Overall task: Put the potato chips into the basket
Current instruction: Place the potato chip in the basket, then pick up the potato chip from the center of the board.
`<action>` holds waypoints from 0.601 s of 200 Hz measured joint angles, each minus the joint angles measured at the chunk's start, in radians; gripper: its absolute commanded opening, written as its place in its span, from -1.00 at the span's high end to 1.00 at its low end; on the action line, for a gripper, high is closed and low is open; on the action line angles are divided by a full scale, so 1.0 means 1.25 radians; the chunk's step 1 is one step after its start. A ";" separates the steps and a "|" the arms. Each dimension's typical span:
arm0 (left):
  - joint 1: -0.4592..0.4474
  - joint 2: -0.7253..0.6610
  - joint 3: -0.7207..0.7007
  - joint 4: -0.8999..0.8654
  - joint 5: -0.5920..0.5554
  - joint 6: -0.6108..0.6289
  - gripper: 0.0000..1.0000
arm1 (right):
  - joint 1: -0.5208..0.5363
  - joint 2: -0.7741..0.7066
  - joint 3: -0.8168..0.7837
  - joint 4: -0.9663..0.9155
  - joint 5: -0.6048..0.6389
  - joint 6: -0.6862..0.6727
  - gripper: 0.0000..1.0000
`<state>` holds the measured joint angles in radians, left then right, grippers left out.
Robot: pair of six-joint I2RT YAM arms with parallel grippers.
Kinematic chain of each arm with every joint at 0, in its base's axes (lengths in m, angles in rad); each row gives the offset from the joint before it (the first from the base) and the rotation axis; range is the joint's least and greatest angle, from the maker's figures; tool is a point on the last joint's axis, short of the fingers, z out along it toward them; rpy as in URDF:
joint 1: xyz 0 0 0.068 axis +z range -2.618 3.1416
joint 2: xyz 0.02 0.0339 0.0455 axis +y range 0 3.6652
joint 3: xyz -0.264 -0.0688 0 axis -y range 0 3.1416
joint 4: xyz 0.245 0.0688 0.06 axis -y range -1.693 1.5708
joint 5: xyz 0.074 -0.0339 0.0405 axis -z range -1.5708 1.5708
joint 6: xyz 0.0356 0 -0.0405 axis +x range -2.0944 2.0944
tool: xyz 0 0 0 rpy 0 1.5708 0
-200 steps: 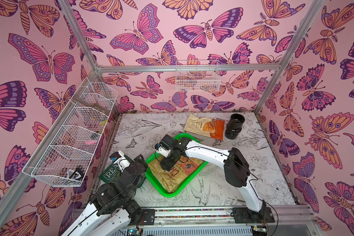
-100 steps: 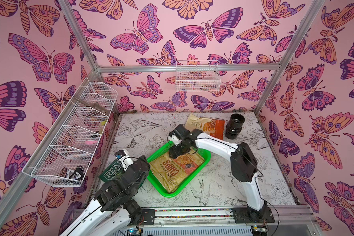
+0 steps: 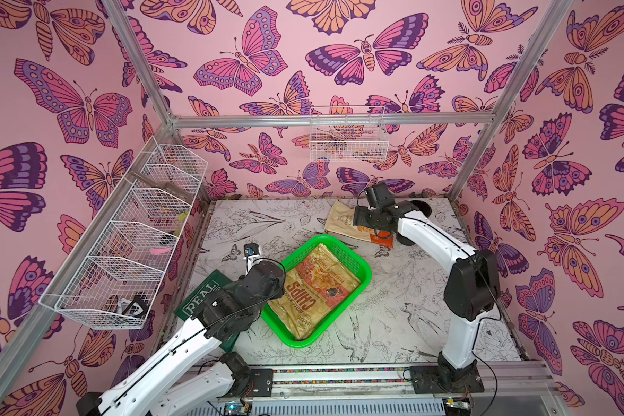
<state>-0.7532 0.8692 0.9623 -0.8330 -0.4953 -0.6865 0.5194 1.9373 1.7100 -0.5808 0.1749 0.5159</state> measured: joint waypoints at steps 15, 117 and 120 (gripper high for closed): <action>0.000 0.026 0.006 0.014 0.022 0.031 -0.31 | 0.000 0.013 0.000 -0.014 0.043 0.005 -0.60; 0.000 0.102 0.044 0.069 0.079 0.088 -0.33 | -0.027 0.016 -0.215 0.101 0.133 0.283 -0.52; 0.000 0.102 0.044 0.069 0.079 0.088 -0.33 | -0.029 0.016 -0.222 0.107 0.134 0.294 -0.51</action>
<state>-0.7532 0.9970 1.0168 -0.7471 -0.3965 -0.5762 0.4828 1.9572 1.4322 -0.4473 0.3420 0.8841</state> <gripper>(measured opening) 0.662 0.762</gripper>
